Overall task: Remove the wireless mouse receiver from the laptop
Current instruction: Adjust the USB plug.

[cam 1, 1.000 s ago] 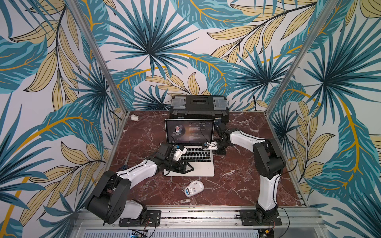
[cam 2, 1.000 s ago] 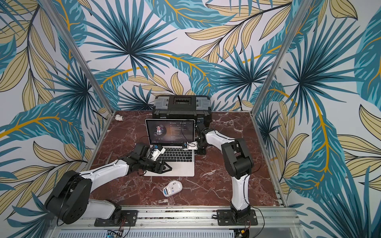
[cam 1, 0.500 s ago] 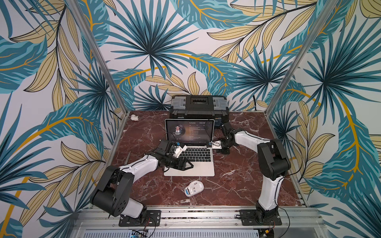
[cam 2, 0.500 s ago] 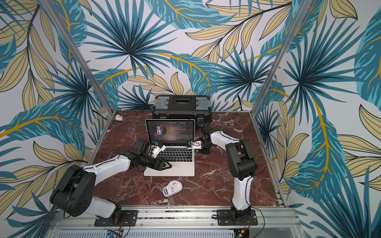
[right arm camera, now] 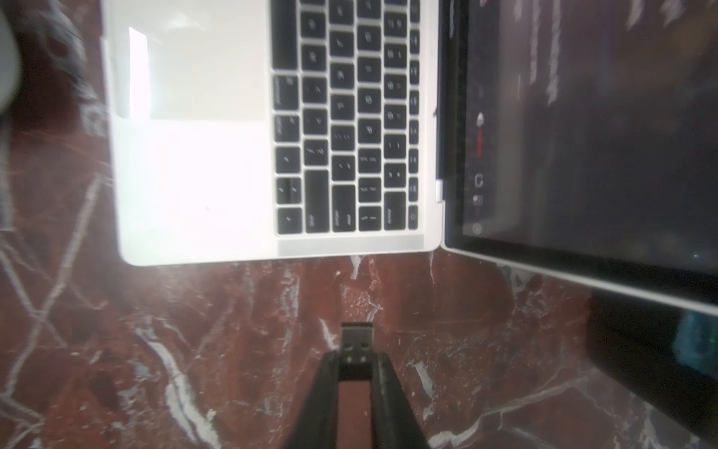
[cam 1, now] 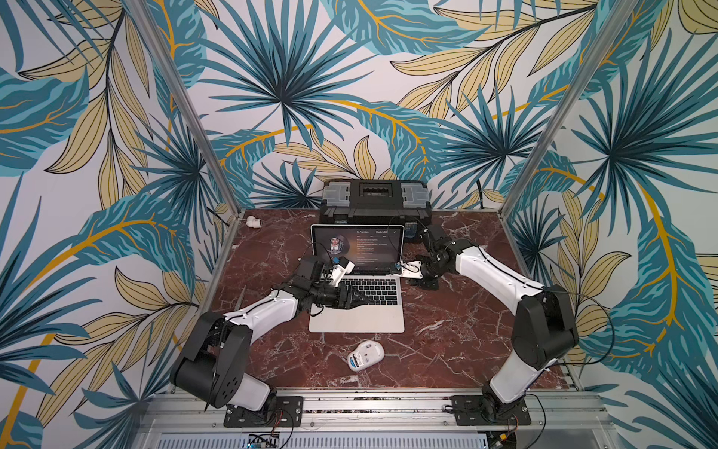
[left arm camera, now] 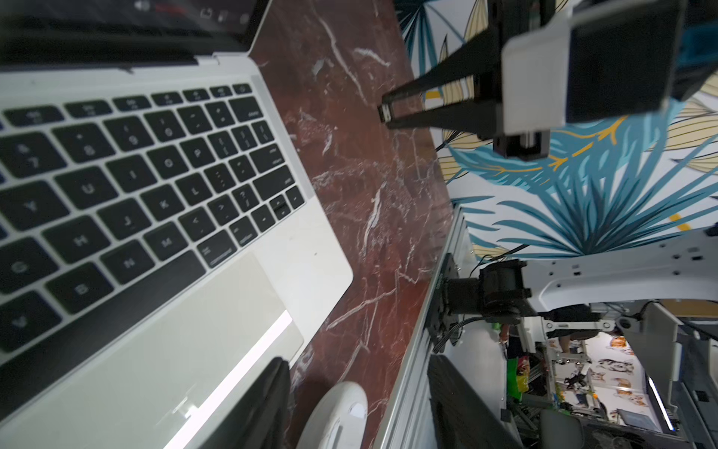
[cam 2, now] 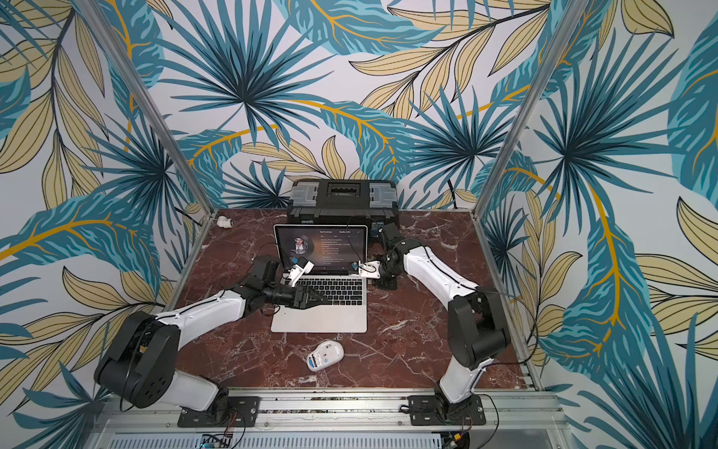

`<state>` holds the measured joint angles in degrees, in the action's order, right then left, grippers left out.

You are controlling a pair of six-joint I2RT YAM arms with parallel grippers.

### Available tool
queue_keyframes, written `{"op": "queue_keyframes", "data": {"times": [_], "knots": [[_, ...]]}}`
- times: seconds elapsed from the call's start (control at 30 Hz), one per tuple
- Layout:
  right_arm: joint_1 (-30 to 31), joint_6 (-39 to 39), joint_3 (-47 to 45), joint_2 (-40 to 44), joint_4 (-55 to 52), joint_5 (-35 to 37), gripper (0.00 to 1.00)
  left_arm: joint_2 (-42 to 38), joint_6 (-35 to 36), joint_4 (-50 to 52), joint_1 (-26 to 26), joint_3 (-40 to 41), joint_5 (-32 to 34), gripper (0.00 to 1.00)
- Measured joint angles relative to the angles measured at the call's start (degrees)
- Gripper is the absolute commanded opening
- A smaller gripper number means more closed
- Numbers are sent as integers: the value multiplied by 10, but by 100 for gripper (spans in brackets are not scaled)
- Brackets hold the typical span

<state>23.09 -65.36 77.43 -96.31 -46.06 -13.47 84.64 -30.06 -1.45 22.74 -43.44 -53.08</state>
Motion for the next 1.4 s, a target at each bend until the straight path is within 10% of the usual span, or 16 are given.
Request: {"op": "queue_keyframes", "data": {"times": [0.47,1.1,1.4], "knots": [[77,138,12,81,-36,-92,0,13,-219,-216,59,-1,-42,44],[101,159,43,59,-38,-97,0,21,-238,-230,69,-7,-35,20],[106,158,43,59,-38,-80,0,21,-233,-226,69,-8,-33,25]]}}
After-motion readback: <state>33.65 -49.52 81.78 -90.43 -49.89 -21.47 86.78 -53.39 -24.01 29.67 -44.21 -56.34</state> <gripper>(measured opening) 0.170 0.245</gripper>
